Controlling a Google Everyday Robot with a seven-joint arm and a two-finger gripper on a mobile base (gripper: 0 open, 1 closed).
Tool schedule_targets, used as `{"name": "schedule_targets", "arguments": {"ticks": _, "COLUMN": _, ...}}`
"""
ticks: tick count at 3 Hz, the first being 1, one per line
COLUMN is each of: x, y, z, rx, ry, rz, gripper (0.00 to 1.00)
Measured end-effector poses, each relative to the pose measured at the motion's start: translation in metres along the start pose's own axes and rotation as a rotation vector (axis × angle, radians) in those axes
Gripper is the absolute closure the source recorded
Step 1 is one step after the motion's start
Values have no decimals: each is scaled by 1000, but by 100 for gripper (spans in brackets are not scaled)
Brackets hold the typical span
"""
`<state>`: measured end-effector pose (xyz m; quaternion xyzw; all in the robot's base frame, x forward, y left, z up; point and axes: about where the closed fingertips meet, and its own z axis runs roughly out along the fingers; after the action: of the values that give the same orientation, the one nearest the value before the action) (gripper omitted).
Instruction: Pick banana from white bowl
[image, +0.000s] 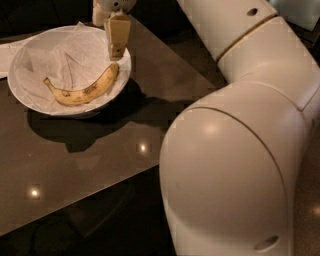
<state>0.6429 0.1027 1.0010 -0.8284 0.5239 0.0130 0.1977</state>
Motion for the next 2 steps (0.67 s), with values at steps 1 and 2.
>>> {"name": "schedule_targets", "arguments": {"ticks": 1, "x": -10, "y": -9, "z": 15, "rx": -16, "ry": -1, "rz": -15, "gripper": 36}}
{"name": "schedule_targets", "arguments": {"ticks": 2, "x": -15, "y": -13, "z": 28, "rx": -35, "ry": 0, "rz": -16, "gripper": 41}}
